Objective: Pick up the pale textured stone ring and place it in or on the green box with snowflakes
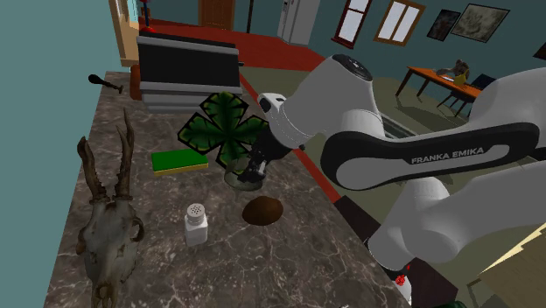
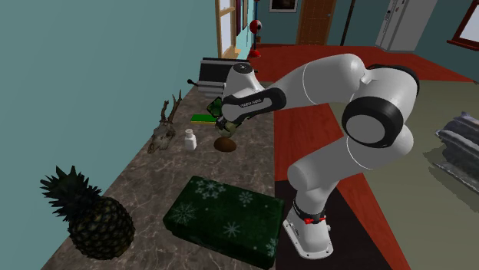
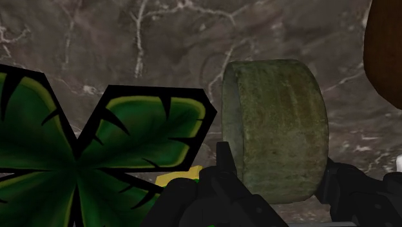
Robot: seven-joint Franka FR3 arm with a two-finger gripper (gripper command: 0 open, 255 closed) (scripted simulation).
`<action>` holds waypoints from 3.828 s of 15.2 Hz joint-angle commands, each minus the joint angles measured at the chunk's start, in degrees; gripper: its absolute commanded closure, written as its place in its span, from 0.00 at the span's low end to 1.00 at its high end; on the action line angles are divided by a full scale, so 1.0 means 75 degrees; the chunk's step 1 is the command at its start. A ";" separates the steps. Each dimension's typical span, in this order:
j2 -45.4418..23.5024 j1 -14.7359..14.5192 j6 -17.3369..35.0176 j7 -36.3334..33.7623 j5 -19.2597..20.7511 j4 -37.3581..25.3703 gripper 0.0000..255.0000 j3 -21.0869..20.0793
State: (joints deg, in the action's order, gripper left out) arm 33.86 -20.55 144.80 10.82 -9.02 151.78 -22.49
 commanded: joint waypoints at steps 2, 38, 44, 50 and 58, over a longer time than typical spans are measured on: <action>-0.0001 0.0001 0.0000 0.0000 0.0000 0.0001 1.00 0.0000; 0.0414 0.0137 -0.3316 0.0178 0.0265 -0.2906 1.00 0.0554; 0.1788 -0.0346 -0.4053 -0.0411 -0.0051 -0.2307 1.00 0.0214; 0.2972 -0.0871 -0.4948 -0.1115 -0.0389 -0.2056 1.00 -0.0221; 0.4128 -0.1533 -0.6233 -0.2204 -0.0898 -0.2264 1.00 -0.0938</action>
State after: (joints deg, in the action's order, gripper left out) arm 63.83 -31.43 99.54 -4.53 -15.25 135.35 -28.82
